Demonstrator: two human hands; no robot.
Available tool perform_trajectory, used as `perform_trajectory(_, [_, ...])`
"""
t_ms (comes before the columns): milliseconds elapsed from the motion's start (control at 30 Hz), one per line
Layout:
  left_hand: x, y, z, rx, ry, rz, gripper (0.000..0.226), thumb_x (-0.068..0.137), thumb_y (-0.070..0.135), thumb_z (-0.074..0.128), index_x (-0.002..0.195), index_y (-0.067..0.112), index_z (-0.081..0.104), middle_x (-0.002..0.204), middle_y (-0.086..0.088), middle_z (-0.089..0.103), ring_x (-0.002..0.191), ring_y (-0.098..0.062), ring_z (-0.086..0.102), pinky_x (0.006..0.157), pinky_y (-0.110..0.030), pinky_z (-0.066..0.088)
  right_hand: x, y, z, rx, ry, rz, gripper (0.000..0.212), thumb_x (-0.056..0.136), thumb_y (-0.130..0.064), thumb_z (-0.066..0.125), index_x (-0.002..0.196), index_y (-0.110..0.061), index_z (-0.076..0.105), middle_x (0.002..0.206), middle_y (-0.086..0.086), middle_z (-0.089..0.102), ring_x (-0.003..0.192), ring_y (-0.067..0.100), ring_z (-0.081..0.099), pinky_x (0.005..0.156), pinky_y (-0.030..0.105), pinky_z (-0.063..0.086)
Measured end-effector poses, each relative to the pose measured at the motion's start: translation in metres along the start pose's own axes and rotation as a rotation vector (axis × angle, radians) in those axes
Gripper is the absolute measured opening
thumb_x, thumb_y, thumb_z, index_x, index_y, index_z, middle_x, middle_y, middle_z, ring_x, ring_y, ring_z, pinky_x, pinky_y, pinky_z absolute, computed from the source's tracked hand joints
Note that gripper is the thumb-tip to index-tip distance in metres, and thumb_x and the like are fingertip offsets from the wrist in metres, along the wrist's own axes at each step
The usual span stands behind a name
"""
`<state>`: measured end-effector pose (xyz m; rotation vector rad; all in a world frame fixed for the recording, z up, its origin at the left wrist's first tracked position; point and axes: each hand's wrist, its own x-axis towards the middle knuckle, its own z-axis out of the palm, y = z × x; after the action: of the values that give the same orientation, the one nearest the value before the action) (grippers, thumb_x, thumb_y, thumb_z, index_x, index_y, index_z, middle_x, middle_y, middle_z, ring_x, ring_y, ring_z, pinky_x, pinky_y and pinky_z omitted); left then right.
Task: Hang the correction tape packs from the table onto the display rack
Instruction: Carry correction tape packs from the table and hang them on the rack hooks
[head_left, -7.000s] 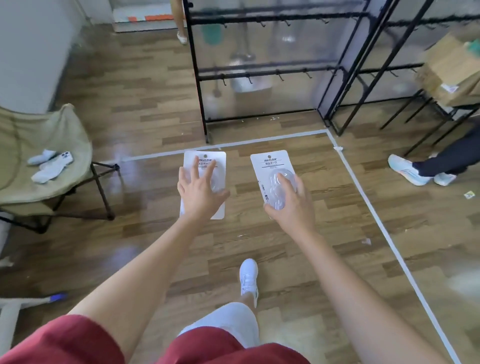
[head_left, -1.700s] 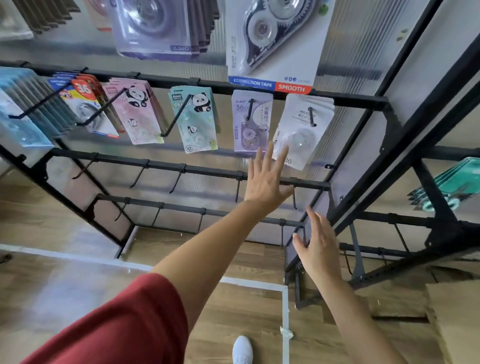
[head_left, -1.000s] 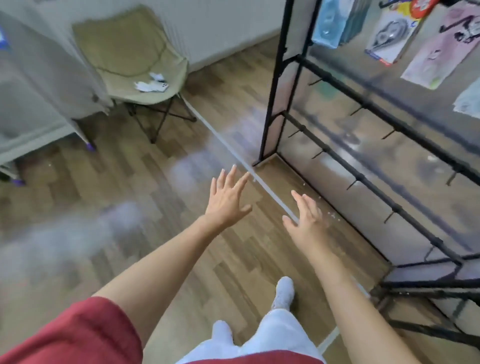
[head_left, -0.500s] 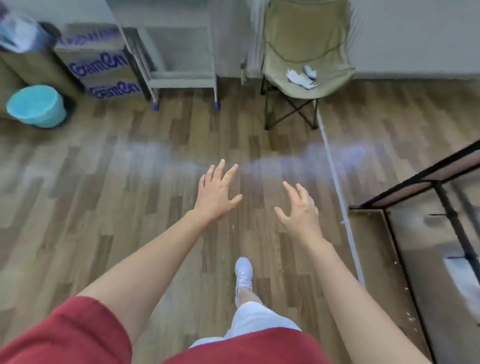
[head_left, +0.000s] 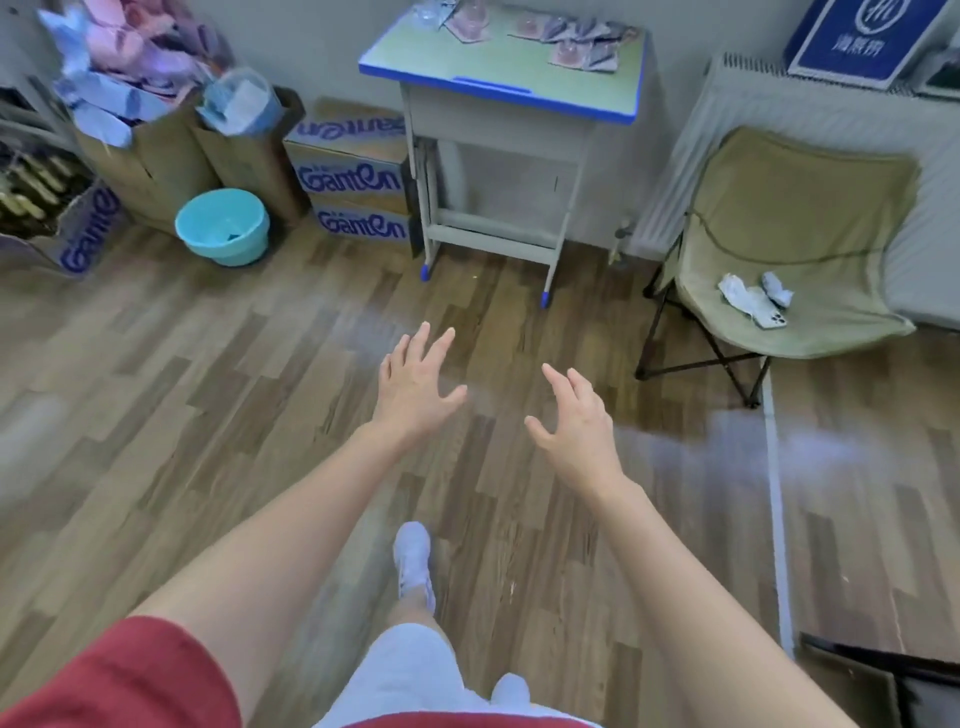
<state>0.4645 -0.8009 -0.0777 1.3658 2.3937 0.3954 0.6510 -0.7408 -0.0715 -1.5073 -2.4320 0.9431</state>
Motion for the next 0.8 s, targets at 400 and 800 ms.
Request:
perform_trajectory(400, [0.285,-0.054,-0.117,-0.043,0.058,0.036,0.069,0.094,0.037,0.053,0.152,0.029,0.016,0.161,-0.003,0.006,0.147,-0.026,0.004,0.118,-0.040,0.007,0.286,-0.117,-0.017,0.026,0.093,0.019,0.066,0.093,-0.034,0.054,0.149,-0.029,0.021,0.156,0.007,0.020,0.142,0.026,0.020,0.115,0.043,0.020])
perform_trajectory(800, [0.566,-0.066,-0.154,-0.060,0.058,0.045,0.072,0.093,0.040,0.054,0.152,0.028,0.014,0.161,-0.005,0.006,0.147,-0.027,0.005,0.118,-0.039,0.007,0.561,-0.152,-0.059,0.023,0.108,0.003,0.066,0.094,-0.032,0.054,0.150,-0.026,0.021,0.156,0.007,0.019,0.143,0.026,0.018,0.116,0.043,0.019])
